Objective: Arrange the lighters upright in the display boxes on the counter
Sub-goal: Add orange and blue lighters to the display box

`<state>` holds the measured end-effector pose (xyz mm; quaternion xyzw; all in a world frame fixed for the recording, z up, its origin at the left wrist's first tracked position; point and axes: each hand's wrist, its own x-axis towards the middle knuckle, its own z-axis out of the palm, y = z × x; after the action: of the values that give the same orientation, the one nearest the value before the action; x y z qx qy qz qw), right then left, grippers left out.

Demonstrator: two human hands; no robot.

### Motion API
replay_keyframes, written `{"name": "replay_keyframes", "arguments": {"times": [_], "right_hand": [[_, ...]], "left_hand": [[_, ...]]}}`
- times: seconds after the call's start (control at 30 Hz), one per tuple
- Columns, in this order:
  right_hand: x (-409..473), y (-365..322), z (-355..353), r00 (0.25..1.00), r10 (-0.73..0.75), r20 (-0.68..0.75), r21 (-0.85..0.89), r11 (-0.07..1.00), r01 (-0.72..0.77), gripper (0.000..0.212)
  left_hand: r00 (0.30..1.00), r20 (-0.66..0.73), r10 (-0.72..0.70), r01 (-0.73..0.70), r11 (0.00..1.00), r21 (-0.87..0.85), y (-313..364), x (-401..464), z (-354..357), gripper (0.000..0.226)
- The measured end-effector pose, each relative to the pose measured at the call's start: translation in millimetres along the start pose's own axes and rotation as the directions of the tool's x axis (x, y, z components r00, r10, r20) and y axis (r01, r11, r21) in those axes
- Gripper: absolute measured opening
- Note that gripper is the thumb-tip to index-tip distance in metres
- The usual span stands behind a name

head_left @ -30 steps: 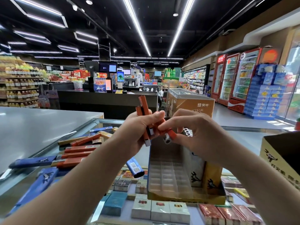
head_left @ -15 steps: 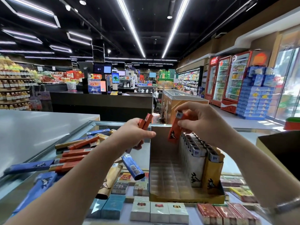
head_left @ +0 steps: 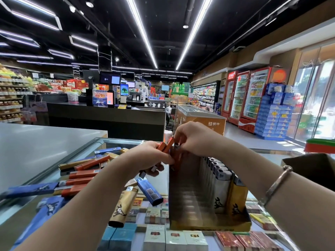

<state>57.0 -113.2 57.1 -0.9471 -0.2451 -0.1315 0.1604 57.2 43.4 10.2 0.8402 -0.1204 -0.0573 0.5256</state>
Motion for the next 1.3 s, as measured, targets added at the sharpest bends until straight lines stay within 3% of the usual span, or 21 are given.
{"name": "replay_keyframes", "arguments": {"times": [0.27,0.57,0.8,0.9,1.1,1.23,1.3], "right_hand": [[4.5,0.4,-4.2,0.997,0.028,0.076,0.058,0.998,-0.032,0.015],[0.8,2.2,5.5,0.999,-0.038,-0.038,0.021,0.999,0.039,0.022],[0.9,3.4,-0.3,1.000,0.011,0.019,0.069,0.998,-0.012,0.017],[-2.4,0.7,4.7,0.999,0.008,0.046,0.041,0.999,-0.009,0.027],[-0.7,-7.3,5.6,0.999,-0.030,0.015,-0.052,0.998,0.030,0.024],[-10.7,-0.9,-1.5,0.990,0.018,0.140,0.033,0.999,-0.022,0.030],[-15.9,6.5,-5.9,0.999,0.006,0.037,0.092,0.996,-0.010,0.029]], "left_hand": [[0.999,0.035,-0.015,0.017,0.998,-0.057,-0.7,-3.1,-2.4,0.008],[0.998,0.052,-0.023,0.026,0.998,-0.053,1.2,-3.4,-2.0,0.011],[0.998,0.058,-0.026,0.029,0.998,-0.047,4.3,-5.8,-0.6,0.012],[0.997,0.068,-0.019,0.023,0.998,-0.056,4.6,-6.7,-0.8,0.009],[0.996,0.082,-0.025,0.031,0.997,-0.072,4.4,-9.3,-1.5,0.013],[0.998,0.051,0.048,-0.043,0.995,-0.092,8.5,-13.4,-3.4,0.021],[0.993,0.008,0.116,-0.113,0.979,-0.169,13.4,-15.9,-3.8,0.020]]}}
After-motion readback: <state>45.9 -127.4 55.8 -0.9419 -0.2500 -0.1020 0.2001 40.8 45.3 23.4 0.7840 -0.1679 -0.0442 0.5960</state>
